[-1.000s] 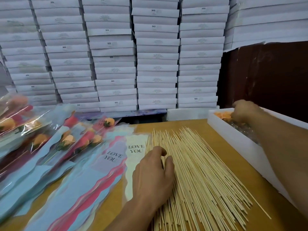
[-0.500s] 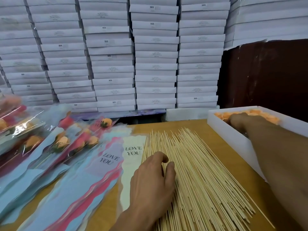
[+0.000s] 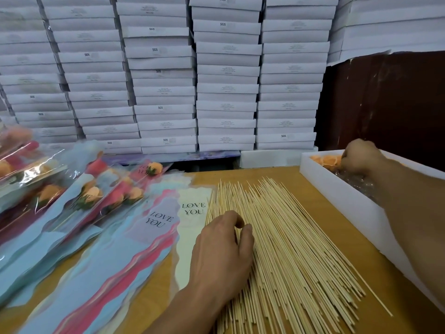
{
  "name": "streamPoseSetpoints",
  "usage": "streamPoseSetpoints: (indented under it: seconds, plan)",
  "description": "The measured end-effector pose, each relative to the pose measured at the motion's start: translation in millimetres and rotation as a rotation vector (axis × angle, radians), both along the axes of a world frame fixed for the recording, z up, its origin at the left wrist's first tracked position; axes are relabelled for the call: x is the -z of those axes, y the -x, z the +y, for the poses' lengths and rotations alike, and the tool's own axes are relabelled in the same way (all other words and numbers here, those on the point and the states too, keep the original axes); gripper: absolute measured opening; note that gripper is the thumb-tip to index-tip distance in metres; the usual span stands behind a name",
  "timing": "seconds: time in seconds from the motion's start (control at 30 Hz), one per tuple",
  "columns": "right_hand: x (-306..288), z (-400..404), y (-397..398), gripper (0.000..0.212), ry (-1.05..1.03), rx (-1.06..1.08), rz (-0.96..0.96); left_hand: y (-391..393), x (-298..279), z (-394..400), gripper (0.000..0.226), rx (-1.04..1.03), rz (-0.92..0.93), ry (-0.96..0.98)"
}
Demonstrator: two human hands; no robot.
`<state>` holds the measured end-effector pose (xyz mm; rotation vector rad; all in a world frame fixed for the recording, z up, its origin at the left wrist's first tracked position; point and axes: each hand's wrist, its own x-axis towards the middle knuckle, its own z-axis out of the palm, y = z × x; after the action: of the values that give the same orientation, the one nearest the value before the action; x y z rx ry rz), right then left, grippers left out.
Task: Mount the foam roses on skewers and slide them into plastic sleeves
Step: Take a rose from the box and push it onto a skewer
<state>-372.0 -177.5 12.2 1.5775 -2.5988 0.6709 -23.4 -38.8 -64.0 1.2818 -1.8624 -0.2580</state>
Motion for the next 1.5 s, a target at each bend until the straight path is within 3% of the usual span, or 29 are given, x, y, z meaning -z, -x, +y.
streamPoseSetpoints:
  seconds: [0.2,0.37,0.47,0.6,0.7,0.77,0.97,1.13,1.27,1.33,1.4,1.47,1.5]
  plan:
    - [-33.0,10.8,-17.1,0.020,0.260,-0.096,-0.069,-0.7,1.7,-2.5,0.016,-0.012,0.001,0.013]
    - [-53.7,30.0,-56.5,0.022,0.265,-0.206,-0.135,-1.9,1.9,-6.6,0.016,-0.033,0.048,0.011]
    - [-54.9,51.5,-86.9,0.044,0.284,-0.304,-0.186,-2.5,0.6,-7.6,0.022,-0.022,0.074,0.017]
    - [-45.3,89.5,-138.5,0.067,0.255,-0.470,-0.362,-1.3,-0.6,-7.4,0.053,0.047,0.126,-0.017]
    - [-28.4,111.8,-172.2,0.073,0.246,-0.612,-0.518,-1.7,-2.1,-4.6,0.080,0.106,0.196,-0.044]
    - [-15.9,121.4,-188.9,0.074,0.234,-0.681,-0.575,-1.8,-2.8,-4.1,0.085,0.155,0.242,-0.068]
    - [9.6,134.7,-206.1,0.071,0.244,-0.772,-0.724,-3.9,-2.4,-5.2,0.050,0.182,0.249,-0.077]
    - [14.5,138.7,-204.3,0.071,0.218,-0.830,-0.968,-5.4,-1.7,-8.9,0.030,0.171,0.237,-0.076]
    - [21.1,135.8,-195.7,0.062,0.249,-0.840,-1.152,-7.1,0.6,-11.1,0.027,0.156,0.261,-0.064]
    - [27.7,132.7,-192.5,0.048,0.325,-0.706,-1.091,-8.1,0.8,-12.8,0.034,0.123,0.278,-0.074]
    - [37.1,127.2,-187.4,0.036,0.334,-0.537,-0.716,-8.7,0.4,-14.1,0.043,0.095,0.292,-0.104]
    - [46.2,122.3,-183.7,0.035,0.215,-0.453,-0.292,-8.6,-0.6,-14.5,0.048,0.081,0.322,-0.146]
    - [49.8,121.0,-184.5,0.035,0.155,-0.433,-0.187,-8.5,-1.2,-14.6,0.049,0.080,0.340,-0.160]
